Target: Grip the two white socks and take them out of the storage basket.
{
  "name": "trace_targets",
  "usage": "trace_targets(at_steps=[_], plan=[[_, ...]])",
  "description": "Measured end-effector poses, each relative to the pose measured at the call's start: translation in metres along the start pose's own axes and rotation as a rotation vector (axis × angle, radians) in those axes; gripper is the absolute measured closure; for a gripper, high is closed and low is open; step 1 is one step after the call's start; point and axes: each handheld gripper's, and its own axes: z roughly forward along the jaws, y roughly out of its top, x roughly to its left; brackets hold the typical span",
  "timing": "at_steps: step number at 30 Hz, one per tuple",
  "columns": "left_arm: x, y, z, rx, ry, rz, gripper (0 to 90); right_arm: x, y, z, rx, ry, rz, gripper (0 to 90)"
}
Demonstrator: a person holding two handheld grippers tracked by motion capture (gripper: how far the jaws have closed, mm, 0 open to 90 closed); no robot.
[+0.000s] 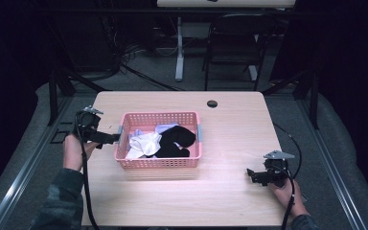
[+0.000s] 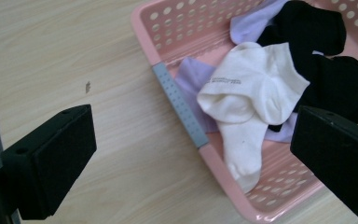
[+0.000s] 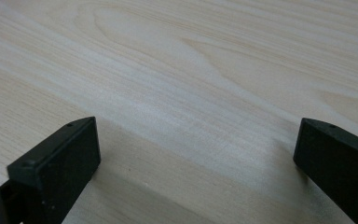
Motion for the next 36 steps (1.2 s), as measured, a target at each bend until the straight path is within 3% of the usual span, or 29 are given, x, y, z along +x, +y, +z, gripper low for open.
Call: trace_targets(at_steps=[14, 22, 36], plan=[[-0.032, 0.033, 0.036, 0.082, -0.060, 0.099, 1.7, 0.000, 0.000, 0.000, -0.001, 0.000, -0.001, 0.0], [-0.045, 0.041, 0.059, 0.149, -0.087, 0.146, 13.5, 0.000, 0.000, 0.000, 0.000, 0.000, 0.000, 0.0], [-0.049, 0.047, 0.106, 0.312, -0.065, 0.140, 25.3, 0.000, 0.000, 0.000, 0.000, 0.000, 0.000, 0.0]])
